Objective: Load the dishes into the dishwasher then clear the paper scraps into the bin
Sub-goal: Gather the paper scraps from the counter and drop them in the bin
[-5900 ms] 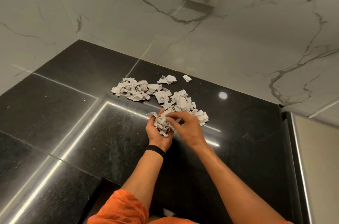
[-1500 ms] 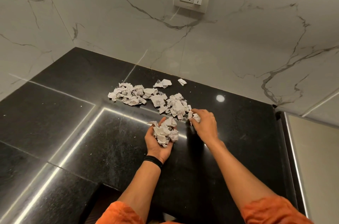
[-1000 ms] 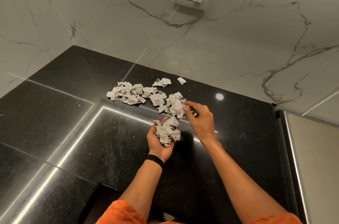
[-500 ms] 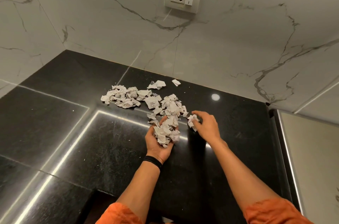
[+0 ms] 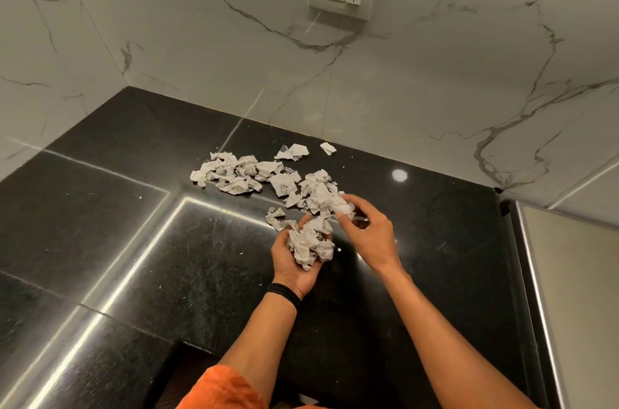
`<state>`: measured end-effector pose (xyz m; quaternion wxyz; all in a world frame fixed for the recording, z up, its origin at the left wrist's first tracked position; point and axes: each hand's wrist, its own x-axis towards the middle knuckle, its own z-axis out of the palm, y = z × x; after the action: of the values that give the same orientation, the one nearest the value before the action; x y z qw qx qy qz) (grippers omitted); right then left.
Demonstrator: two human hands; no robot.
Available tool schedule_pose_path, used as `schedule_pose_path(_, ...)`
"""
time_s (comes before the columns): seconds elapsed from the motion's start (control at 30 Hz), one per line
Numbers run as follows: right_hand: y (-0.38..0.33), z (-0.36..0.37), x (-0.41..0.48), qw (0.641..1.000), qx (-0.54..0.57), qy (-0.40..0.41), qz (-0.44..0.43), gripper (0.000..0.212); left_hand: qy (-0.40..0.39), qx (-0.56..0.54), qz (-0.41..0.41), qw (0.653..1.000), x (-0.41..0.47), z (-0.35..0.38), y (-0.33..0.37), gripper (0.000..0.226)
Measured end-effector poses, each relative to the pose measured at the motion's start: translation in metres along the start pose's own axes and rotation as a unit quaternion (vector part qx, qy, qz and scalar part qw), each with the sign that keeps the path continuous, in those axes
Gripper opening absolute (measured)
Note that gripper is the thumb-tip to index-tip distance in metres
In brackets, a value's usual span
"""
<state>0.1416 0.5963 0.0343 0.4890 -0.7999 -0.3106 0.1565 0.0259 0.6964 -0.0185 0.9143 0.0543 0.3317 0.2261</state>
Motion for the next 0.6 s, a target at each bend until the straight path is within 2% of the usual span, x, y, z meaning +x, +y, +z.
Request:
schedule_pose_path(0.07, -0.012, 0.008, -0.002, 0.998, -0.004, -0.061, -0.026, 0.039, -0.003, 0.001, -0.008, 1.000, 0.000, 0.001, 0.001, 0.054)
schedule_pose_path(0.13, -0.015, 0.019, -0.004, 0.984, -0.095, -0.130, -0.080, 0.037, -0.012, -0.005, -0.009, 1.000, -0.001, 0.003, 0.004, 0.054)
schedule_pose_path(0.2, -0.012, 0.028, -0.004, 0.968, -0.158, -0.159, -0.113, 0.042, -0.020, -0.022, -0.006, 1.000, -0.001, 0.002, 0.006, 0.053)
schedule_pose_path(0.3, -0.017, 0.036, 0.000, 0.976, -0.123, -0.150, -0.103, 0.050, -0.019, -0.032, -0.001, 0.999, -0.005, -0.003, 0.012, 0.053)
schedule_pose_path(0.43, -0.034, 0.045, 0.016, 0.991, -0.028, -0.099, -0.088, 0.021, -0.029, -0.067, 0.025, 0.997, -0.014, -0.007, 0.023, 0.052)
schedule_pose_path(0.47, -0.036, 0.051, 0.023, 0.993, -0.014, -0.087, -0.083, 0.020, -0.033, -0.075, 0.036, 0.996, -0.018, -0.008, 0.028, 0.053)
schedule_pose_path(0.53, -0.035, 0.065, 0.037, 0.994, -0.018, -0.090, -0.065, 0.018, -0.025, -0.084, 0.053, 0.995, -0.025, -0.015, 0.038, 0.054)
schedule_pose_path(0.6, -0.033, 0.082, 0.050, 0.985, -0.077, -0.137, -0.075, 0.024, -0.012, -0.091, 0.069, 0.993, -0.030, -0.028, 0.050, 0.054)
